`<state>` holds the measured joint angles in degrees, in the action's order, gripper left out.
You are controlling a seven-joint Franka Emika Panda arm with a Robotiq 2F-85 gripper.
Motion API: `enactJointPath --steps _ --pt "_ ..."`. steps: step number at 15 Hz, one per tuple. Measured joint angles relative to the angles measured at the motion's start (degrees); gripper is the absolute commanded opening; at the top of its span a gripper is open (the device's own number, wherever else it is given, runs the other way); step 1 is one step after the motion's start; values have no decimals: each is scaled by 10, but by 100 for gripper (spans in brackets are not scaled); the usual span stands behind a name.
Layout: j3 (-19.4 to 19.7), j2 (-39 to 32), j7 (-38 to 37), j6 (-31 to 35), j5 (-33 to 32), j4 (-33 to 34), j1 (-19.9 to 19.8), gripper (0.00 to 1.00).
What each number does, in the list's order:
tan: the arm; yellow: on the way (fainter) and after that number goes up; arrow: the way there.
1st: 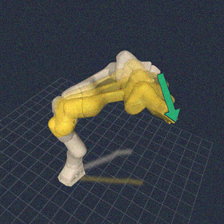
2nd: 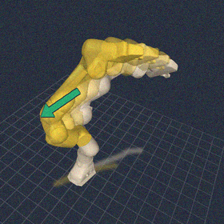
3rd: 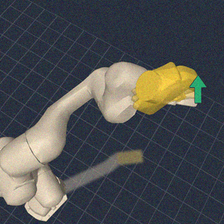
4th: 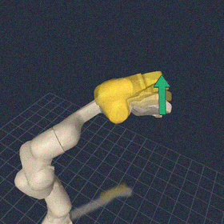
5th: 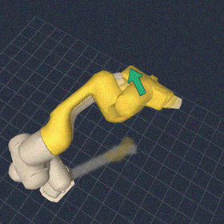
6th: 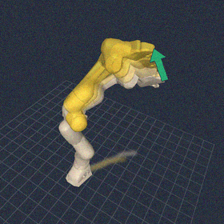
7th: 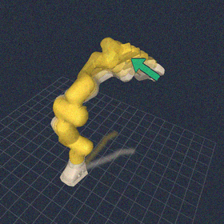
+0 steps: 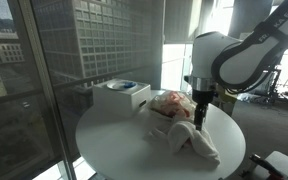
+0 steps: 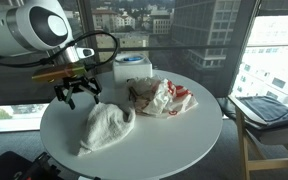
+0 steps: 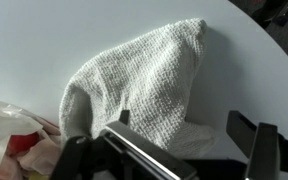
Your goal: Use the cloth to pick up the object
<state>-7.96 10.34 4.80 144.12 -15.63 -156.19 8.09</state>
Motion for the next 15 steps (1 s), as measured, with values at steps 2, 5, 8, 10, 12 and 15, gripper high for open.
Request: enactJointPath --steps 2,5,8,10,12,15 --pt "-5 -26 -19 21 -13 6 0 100" --pt "-6 -64 -54 38 -51 24 -3 100" --pt "-5 -103 -87 49 -90 52 -6 100" --pt "-3 -132 -109 51 -110 76 -6 100" --pt "-1 -159 -125 51 -124 99 -5 74" --pt "8 -190 -136 51 -140 122 -2 50"
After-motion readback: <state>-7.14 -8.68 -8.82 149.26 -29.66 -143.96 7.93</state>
